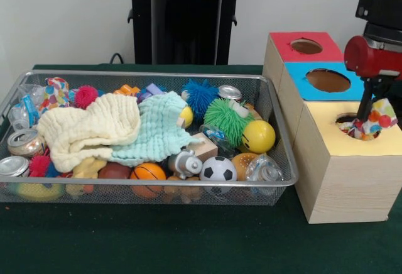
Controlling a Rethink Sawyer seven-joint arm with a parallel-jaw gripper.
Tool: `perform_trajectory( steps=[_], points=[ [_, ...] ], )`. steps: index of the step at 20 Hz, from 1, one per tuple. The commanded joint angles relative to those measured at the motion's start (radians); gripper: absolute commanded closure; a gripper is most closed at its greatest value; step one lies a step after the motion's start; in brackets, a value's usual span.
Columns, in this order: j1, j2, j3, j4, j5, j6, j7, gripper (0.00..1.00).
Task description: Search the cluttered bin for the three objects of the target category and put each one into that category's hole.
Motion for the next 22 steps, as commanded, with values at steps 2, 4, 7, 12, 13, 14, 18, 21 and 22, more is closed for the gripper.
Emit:
perform_trajectory(
  steps=[2,4,7,12,13,14,18,21,22],
  points=[
    [-0.042,0.05,0.067,0.108,0.0,-0.043,0.19,0.0],
    [-0.04,0.051,0.064,0.105,0.004,-0.036,0.195,0.0],
    [-0.041,0.047,0.067,0.103,0.008,-0.028,0.195,0.0],
    [-0.042,0.034,0.073,0.099,0.02,0.03,0.189,0.0],
    [-0.041,0.03,0.074,0.101,0.022,0.034,0.188,0.0],
    [-0.041,0.023,0.08,0.107,0.027,0.044,0.188,0.0],
    [-0.032,-0.011,0.084,0.122,0.043,0.091,0.195,0.0],
    [-0.03,-0.028,0.085,0.125,0.047,0.103,0.19,0.0],
    [-0.03,-0.027,0.082,0.121,0.045,0.1,0.189,0.0]
  ],
)
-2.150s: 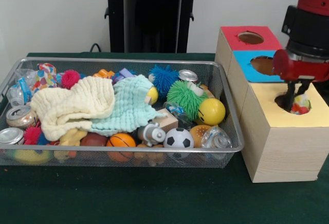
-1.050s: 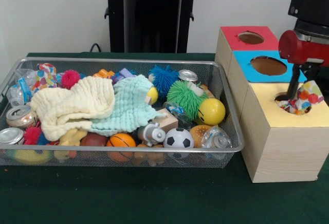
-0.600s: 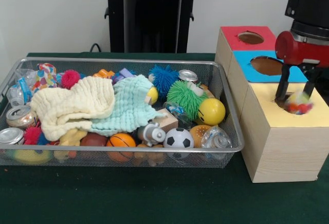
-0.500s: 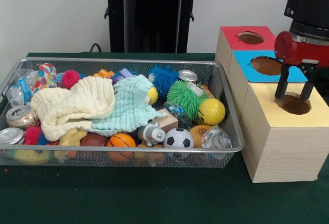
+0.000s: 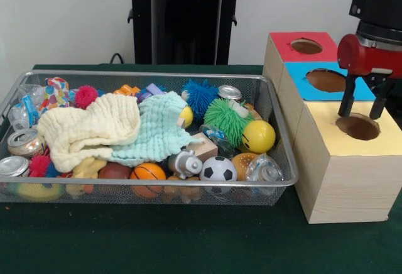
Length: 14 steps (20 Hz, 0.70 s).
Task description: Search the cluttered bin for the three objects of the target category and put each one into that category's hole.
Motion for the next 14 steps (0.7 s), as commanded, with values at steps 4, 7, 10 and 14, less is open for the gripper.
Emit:
perform_trajectory(
  steps=[4,7,10,14],
  points=[
    [0.01,-0.007,0.028,0.072,0.019,0.117,0.213,0.0],
    [0.036,-0.036,-0.028,0.067,0.001,0.158,0.224,0.0],
    [0.051,-0.055,-0.075,0.057,-0.014,0.194,0.222,0.0],
    [0.046,-0.065,-0.103,0.072,-0.02,0.191,0.208,0.0]
  ],
)
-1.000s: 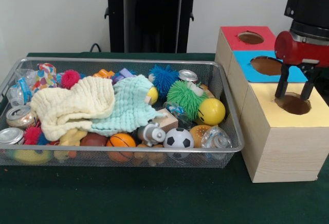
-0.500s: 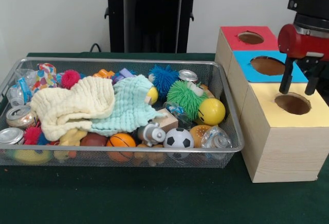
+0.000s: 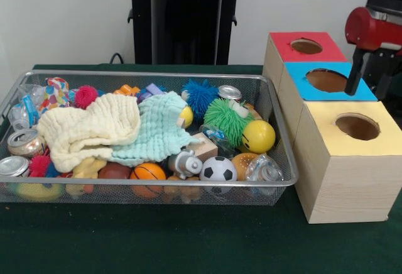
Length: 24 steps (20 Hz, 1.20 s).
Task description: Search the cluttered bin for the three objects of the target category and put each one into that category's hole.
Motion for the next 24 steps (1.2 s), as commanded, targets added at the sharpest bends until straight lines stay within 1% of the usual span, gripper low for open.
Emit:
perform_trajectory(
  steps=[1,5,8,9,11,14,16,19,21,24],
  points=[
    [-0.01,-0.019,-0.039,0.073,-0.022,0.133,0.206,0.0],
    [-0.031,-0.034,-0.029,0.107,-0.019,0.117,0.182,0.0],
    [-0.033,-0.05,-0.043,0.143,-0.034,0.08,0.177,0.0],
    [-0.034,-0.054,-0.047,0.153,-0.034,0.082,0.179,0.0],
    [-0.031,-0.056,-0.065,0.166,-0.038,0.076,0.187,0.0],
    [-0.007,-0.051,-0.116,0.181,-0.054,0.07,0.215,0.0],
    [-0.001,-0.05,-0.133,0.2,-0.063,0.043,0.219,0.0],
    [-0.009,-0.049,-0.135,0.229,-0.065,0.004,0.216,0.0],
    [-0.026,-0.052,-0.12,0.254,-0.062,-0.031,0.205,0.0],
    [-0.068,-0.068,-0.08,0.312,-0.051,-0.089,0.176,0.0]
  ],
)
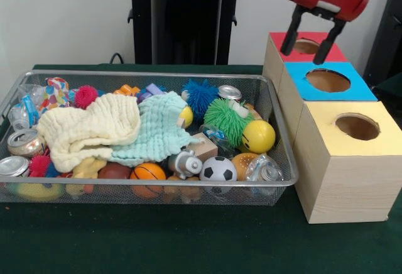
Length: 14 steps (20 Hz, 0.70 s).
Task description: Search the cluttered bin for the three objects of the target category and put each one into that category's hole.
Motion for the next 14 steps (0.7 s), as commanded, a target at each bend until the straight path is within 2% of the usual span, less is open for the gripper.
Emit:
perform_trajectory(
  steps=[1,8,14],
  points=[
    [-0.073,0.001,0.065,0.207,-0.033,-0.101,0.171,0.0],
    [-0.12,-0.006,0.088,0.31,-0.041,-0.244,0.176,0.0],
    [-0.131,0.001,0.073,0.357,-0.035,-0.285,0.181,0.0]
  ],
)
